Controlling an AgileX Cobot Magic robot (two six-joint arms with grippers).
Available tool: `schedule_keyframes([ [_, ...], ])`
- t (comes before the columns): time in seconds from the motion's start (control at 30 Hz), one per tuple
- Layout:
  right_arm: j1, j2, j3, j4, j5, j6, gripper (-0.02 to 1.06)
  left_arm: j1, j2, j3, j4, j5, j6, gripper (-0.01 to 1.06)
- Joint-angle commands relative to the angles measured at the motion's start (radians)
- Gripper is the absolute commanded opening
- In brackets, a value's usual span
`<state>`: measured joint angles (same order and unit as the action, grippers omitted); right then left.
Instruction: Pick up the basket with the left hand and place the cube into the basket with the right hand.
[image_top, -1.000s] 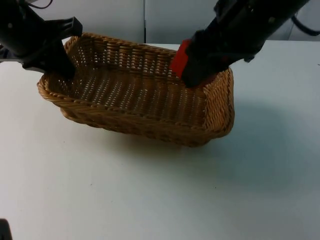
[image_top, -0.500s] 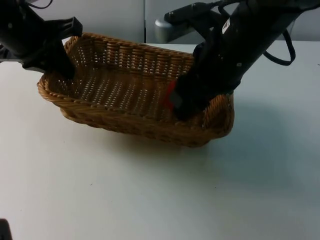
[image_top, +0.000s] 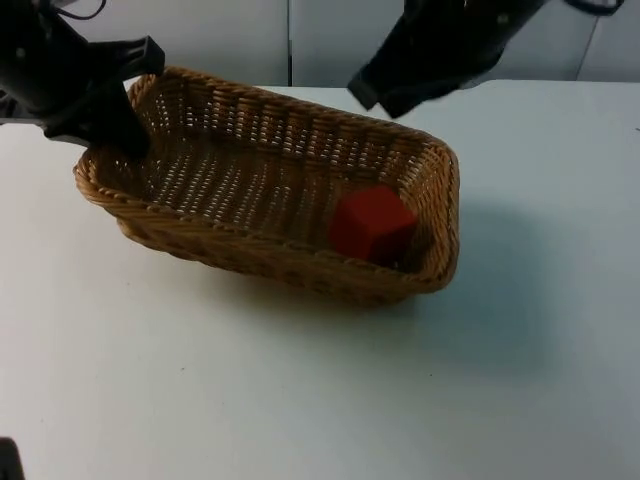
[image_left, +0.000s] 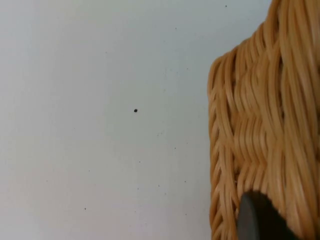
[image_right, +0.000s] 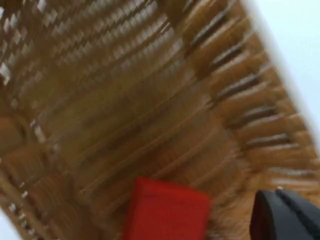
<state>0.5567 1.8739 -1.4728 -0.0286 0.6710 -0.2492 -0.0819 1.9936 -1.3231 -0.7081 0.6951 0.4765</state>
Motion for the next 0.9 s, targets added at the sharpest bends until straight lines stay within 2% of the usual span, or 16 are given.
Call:
schedule_keyframes([
  [0.0,-0.013,-0.038,-0.028,-0.070,0.033,0.053,0.00,0.000,-0.018,-0.001,-0.040,-0.001,-0.009,0.00],
  [0.1,-0.050,-0.110,-0.044,-0.249,0.137,0.218,0.00,0.000,-0.018,-0.001,-0.040,-0.005,-0.009,0.00],
  [0.13,-0.050,-0.110,-0.044,-0.249,0.137,0.218,0.00,0.000,-0.018,-0.001,-0.040,-0.005,-0.009,0.00],
  [0.17,-0.089,-0.146,-0.042,-0.313,0.201,0.266,0.00,0.000,-0.018,-0.001,-0.040,-0.008,-0.009,0.00],
  [0.27,-0.170,-0.215,-0.042,-0.329,0.329,0.270,0.00,0.000,-0.018,-0.001,-0.040,-0.021,-0.009,0.00],
  [0.4,-0.246,-0.302,-0.023,-0.306,0.367,0.270,0.00,0.000,-0.018,-0.001,-0.040,-0.051,-0.009,0.00],
  [0.47,-0.307,-0.364,0.026,-0.272,0.318,0.270,0.00,0.000,-0.018,-0.001,-0.040,-0.065,-0.009,0.00],
  [0.5,-0.359,-0.417,0.079,-0.234,0.265,0.270,0.00,0.000,-0.018,-0.001,-0.040,-0.069,-0.009,0.00],
  [0.53,-0.359,-0.417,0.079,-0.234,0.265,0.270,0.00,0.000,-0.018,-0.001,-0.040,-0.069,-0.009,0.00],
  [0.57,-0.407,-0.476,0.142,-0.196,0.205,0.270,0.00,0.000,-0.018,-0.001,-0.040,-0.072,-0.009,0.00],
  [0.6,-0.494,-0.560,0.234,-0.157,0.132,0.270,0.00,0.000,-0.018,-0.001,-0.040,-0.072,-0.009,0.00],
  [0.63,-0.547,-0.627,0.303,-0.148,0.082,0.270,0.00,0.000,-0.018,-0.001,-0.040,-0.072,-0.009,0.00],
  [0.67,-0.588,-0.694,0.373,-0.146,0.036,0.270,0.00,0.000,-0.018,-0.001,-0.040,-0.072,-0.009,0.00],
  [0.7,-0.588,-0.694,0.373,-0.146,0.036,0.270,0.00,0.000,-0.018,-0.001,-0.040,-0.072,-0.009,0.00],
  [0.83,-0.790,-0.977,0.629,-0.082,-0.162,0.273,0.00,0.000,-0.018,-0.001,-0.040,-0.072,-0.009,0.00],
  [0.87,-0.790,-0.977,0.629,-0.082,-0.162,0.273,0.00,0.000,-0.018,-0.001,-0.040,-0.072,-0.009,0.00],
])
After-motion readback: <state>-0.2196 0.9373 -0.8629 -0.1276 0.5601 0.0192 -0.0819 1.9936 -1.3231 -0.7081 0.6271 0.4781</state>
